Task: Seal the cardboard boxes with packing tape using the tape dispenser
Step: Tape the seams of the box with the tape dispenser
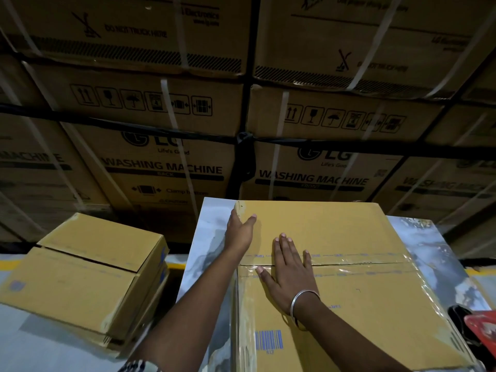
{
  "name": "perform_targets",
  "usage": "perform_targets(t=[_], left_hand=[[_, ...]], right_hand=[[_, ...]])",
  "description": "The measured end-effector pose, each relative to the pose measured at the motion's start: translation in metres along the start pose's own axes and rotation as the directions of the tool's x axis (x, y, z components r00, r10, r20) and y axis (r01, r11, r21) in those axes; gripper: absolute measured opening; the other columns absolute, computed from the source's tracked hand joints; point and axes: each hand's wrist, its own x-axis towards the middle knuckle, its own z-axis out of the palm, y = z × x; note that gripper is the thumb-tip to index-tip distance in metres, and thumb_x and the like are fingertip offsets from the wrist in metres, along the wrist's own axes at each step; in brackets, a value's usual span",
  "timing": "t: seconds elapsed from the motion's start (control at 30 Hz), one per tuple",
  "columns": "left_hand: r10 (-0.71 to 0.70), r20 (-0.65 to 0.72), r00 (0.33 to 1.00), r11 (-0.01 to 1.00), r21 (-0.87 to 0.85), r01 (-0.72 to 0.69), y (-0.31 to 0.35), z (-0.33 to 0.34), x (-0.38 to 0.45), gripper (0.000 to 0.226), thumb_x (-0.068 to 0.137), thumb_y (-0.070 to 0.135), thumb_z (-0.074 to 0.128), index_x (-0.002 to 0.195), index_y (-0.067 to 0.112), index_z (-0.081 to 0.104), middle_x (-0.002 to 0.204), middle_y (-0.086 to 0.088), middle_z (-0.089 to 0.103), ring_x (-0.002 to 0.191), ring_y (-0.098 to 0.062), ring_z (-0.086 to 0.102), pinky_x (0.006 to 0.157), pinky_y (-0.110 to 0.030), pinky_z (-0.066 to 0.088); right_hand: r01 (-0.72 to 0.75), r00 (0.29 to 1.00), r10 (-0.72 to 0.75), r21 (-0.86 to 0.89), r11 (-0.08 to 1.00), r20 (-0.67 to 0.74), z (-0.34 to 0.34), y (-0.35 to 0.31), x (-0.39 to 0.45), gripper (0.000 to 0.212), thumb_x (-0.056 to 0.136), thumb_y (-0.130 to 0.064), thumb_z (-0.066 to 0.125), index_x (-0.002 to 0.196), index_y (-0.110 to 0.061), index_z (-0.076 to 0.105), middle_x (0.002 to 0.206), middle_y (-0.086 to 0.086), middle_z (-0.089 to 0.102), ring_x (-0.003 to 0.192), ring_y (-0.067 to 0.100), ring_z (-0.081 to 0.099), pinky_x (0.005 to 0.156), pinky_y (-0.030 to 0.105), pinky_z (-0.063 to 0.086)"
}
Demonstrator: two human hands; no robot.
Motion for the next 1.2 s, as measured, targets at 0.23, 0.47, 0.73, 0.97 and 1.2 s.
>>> perform_targets(t=[0.23,0.47,0.73,0.97,1.2], left_hand=[[-0.115,0.194,0.974,0.907,-0.38,0.183,-0.002,-0.01,0.009,0.047,0.104,0.046,0.043,0.146,0.025,0.043,0.136,-0.003,0.058,0.125,-0.026,0.054,0.112,-0.045,0.039],[-0.078,-0.093,0.993,0.96,0.262,0.1,-0.003,-0.02,0.019,0.063,0.106,0.049,0.032,0.155,0.01,0.029,0.159,-0.012,0.033,0.144,-0.035,0.035,0.114,-0.046,0.031],[0.059,-0.081,0.995,0.987,0.155,-0.046,-0.004,-0.006,0.026,0.049,0.109,0.035,0.03,0.152,0.013,0.04,0.153,-0.011,0.045,0.14,-0.032,0.04,0.114,-0.039,0.032],[0.176,-0.269,0.947,0.972,0.197,-0.125,-0.009,-0.011,0.033,0.041,0.103,0.033,0.053,0.118,-0.001,0.068,0.119,-0.018,0.063,0.107,-0.035,0.062,0.084,-0.036,0.048],[-0.068,-0.309,0.949,0.993,-0.111,0.035,0.011,-0.018,0.036,0.007,0.087,0.015,0.074,0.092,0.01,0.075,0.09,-0.003,0.071,0.086,-0.021,0.064,0.073,-0.023,0.043]], right_hand=[[-0.004,1.0,0.004,0.003,1.0,0.005,0.002,0.0,0.002,0.087,0.098,-0.073,0.011,0.16,-0.019,-0.015,0.164,-0.004,-0.029,0.153,0.013,-0.024,0.123,0.047,-0.011],[0.003,1.0,-0.003,-0.003,1.0,0.012,-0.001,0.001,0.0,0.087,0.098,-0.072,0.011,0.16,-0.018,-0.016,0.165,-0.002,-0.027,0.153,0.015,-0.023,0.124,0.047,-0.011],[0.005,1.0,-0.005,0.0,1.0,-0.001,0.002,0.001,0.001,0.087,0.098,-0.072,0.012,0.16,-0.018,-0.015,0.165,-0.002,-0.027,0.153,0.015,-0.023,0.122,0.046,-0.012],[0.005,1.0,-0.005,-0.001,1.0,0.003,0.002,0.002,0.001,0.086,0.098,-0.072,0.011,0.159,-0.018,-0.017,0.165,-0.001,-0.028,0.152,0.015,-0.025,0.121,0.045,-0.014],[0.012,1.0,-0.011,0.016,1.0,-0.007,0.001,0.002,0.0,0.086,0.098,-0.071,0.012,0.16,-0.018,-0.015,0.165,-0.002,-0.028,0.152,0.014,-0.025,0.122,0.045,-0.014]])
